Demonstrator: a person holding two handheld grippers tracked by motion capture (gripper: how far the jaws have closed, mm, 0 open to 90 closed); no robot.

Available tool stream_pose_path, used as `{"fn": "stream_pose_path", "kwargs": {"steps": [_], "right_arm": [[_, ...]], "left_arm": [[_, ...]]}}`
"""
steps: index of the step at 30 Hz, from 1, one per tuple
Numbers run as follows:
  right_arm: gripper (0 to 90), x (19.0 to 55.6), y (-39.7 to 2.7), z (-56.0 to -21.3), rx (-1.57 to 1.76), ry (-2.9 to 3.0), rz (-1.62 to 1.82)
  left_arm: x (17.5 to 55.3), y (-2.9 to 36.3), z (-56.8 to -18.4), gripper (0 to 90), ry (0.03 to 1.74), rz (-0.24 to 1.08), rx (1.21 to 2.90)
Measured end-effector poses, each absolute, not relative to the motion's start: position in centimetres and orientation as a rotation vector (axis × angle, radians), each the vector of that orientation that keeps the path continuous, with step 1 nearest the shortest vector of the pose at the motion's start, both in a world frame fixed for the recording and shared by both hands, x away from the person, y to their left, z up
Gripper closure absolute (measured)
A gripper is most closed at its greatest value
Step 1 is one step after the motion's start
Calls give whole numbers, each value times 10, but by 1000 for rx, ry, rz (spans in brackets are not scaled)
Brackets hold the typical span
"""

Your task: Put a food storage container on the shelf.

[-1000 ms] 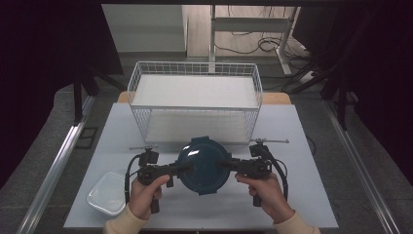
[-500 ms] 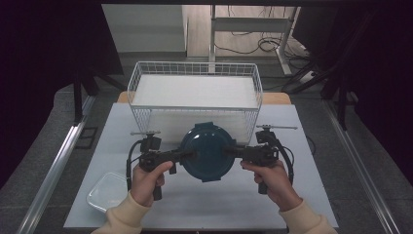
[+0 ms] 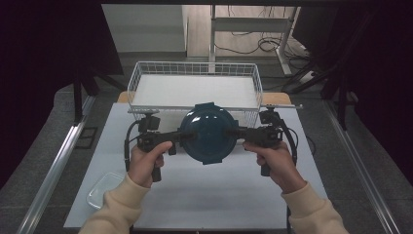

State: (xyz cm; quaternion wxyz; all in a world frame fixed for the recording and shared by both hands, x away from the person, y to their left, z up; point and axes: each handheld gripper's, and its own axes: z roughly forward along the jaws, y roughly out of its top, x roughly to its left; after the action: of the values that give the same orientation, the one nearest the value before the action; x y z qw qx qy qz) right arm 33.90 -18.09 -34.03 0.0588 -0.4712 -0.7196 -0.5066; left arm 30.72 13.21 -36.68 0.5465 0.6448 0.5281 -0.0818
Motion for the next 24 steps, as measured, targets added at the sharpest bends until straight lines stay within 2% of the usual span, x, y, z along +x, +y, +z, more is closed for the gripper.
{"fn": "stream_pose_path", "kwargs": {"steps": [24], "right_arm": [[410,396,-182,-297,-1448,-2140,-1590]], "left_arm": [[374,135,-318,383,1242,-210,1558]]}}
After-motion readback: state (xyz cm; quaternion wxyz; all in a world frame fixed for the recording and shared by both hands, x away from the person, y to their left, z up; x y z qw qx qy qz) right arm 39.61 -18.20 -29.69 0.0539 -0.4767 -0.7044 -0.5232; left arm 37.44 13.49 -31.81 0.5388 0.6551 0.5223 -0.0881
